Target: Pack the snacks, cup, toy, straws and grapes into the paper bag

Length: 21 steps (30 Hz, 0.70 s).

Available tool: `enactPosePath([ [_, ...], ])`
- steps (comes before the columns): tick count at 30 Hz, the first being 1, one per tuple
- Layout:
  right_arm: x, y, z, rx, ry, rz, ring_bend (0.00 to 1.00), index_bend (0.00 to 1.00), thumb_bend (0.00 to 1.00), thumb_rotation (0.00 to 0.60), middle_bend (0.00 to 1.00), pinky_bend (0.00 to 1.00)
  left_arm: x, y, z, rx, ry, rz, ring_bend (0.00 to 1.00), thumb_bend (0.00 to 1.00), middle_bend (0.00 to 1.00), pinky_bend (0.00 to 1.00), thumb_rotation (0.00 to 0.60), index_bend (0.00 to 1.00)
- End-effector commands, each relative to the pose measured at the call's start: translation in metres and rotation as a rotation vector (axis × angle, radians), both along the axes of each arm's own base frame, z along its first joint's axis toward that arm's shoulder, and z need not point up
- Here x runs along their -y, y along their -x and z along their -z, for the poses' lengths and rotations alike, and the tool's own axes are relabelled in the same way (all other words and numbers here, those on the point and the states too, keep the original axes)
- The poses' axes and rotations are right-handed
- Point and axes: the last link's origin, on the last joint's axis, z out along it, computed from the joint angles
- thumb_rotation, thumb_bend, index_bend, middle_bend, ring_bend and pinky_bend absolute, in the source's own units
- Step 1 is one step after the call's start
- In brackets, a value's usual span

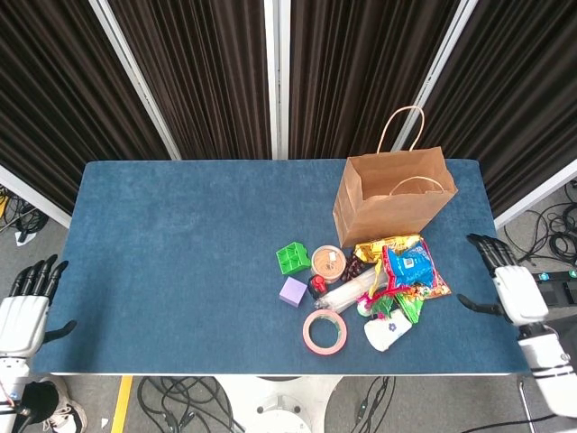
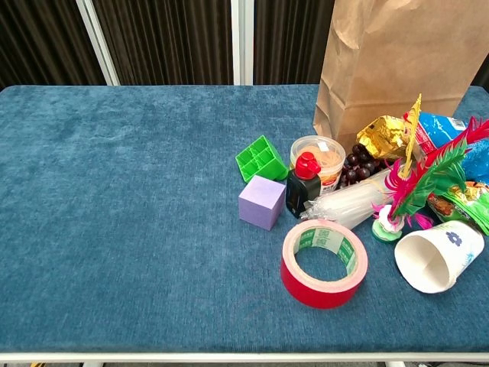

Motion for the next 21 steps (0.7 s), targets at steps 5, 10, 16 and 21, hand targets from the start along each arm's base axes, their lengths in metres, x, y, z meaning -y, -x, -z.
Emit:
enactPosePath([
  [5, 0.054, 0.001, 0.018, -0.128, -0.150, -0.048, 0.00, 0.05, 0.08, 0.600, 0.10, 0.05, -0.002, 0.002, 0.001, -0.014, 0.010, 0.004, 0.00, 0.05, 0.04, 0.11, 0.600, 0.07],
  [10, 0.061, -0.004, 0.033, -0.196, -0.208, -0.074, 0.00, 0.05, 0.08, 0.600, 0.11, 0.06, -0.004, 0.000, 0.005, -0.022, 0.022, 0.020, 0.00, 0.05, 0.04, 0.11, 0.600, 0.07],
  [16, 0.066, -0.009, 0.042, -0.248, -0.242, -0.078, 0.00, 0.07, 0.08, 0.600, 0.12, 0.06, -0.007, 0.000, 0.008, -0.024, 0.028, 0.026, 0.00, 0.05, 0.04, 0.11, 0.600, 0.07],
  [21, 0.073, -0.014, 0.050, -0.265, -0.258, -0.081, 0.01, 0.09, 0.09, 0.600, 0.13, 0.07, -0.008, 0.003, 0.010, -0.039, 0.015, 0.014, 0.00, 0.05, 0.04, 0.11, 0.600, 0.07],
])
